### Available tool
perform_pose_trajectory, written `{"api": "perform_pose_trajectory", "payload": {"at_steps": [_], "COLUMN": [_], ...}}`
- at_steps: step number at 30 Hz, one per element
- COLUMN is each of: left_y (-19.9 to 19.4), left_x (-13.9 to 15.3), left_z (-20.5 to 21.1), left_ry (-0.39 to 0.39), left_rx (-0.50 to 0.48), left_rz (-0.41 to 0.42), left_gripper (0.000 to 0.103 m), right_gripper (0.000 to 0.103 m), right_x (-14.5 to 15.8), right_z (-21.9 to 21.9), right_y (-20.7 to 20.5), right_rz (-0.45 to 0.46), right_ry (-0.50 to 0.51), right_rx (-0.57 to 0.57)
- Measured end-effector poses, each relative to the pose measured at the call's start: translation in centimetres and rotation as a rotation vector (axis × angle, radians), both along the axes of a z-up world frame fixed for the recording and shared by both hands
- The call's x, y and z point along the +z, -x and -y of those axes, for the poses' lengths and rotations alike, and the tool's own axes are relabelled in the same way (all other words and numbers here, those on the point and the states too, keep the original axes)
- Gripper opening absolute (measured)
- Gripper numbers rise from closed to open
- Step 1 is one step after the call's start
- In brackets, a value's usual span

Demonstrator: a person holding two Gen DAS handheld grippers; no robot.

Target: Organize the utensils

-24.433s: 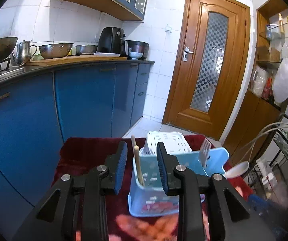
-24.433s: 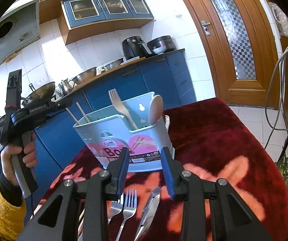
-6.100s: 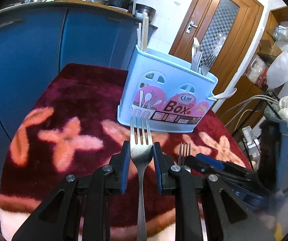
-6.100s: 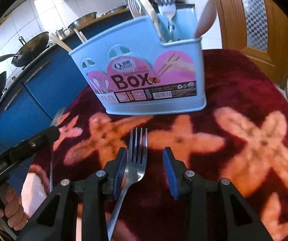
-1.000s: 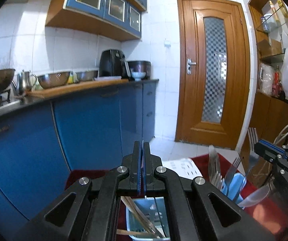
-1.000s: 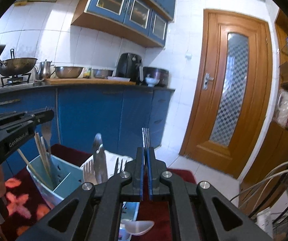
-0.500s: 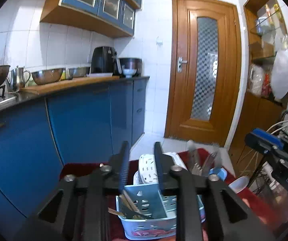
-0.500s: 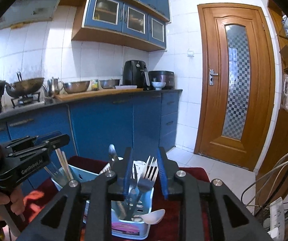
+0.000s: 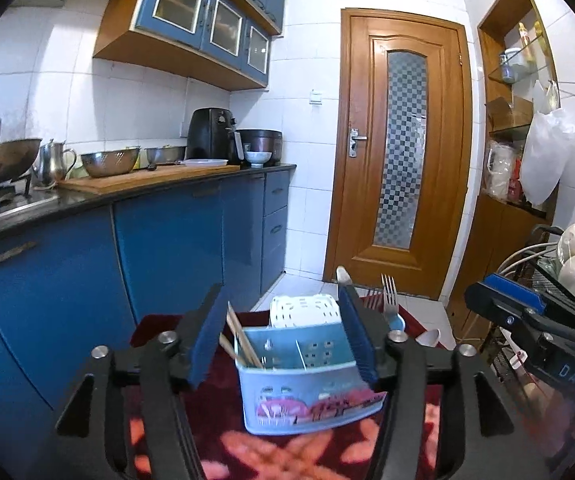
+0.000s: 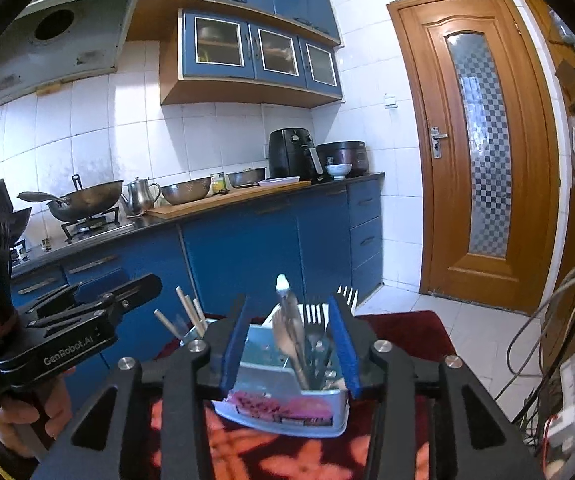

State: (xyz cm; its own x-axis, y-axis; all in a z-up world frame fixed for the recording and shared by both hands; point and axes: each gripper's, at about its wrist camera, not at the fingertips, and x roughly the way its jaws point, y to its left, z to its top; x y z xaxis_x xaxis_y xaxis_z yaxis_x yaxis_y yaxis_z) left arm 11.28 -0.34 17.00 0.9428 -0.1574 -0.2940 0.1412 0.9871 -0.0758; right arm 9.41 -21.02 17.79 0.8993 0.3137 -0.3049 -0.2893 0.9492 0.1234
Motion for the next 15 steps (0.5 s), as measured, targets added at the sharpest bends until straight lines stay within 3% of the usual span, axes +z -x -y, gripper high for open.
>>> {"api": "perform_pose_trajectory", "payload": {"at_steps": [5, 15], "left_y": [1.7, 0.6], "left_x": [-2.0, -7.3], "left_z": [-0.3, -0.6], "left_ry": [0.001, 0.009], "left_rx": [0.041, 0.095], "left_rz": [0.002, -0.041], "left_gripper": [0.070, 0.070], "right_gripper": [0.060, 0.078], "right_x": [-2.4, -7.2], "right_z": [0.0, -0.1], "right_y": [1.3, 1.2], "right_rz": [-0.003, -0.034], "right_ry": [0.001, 0.018], "right_rx": [-0.019, -0.040]}}
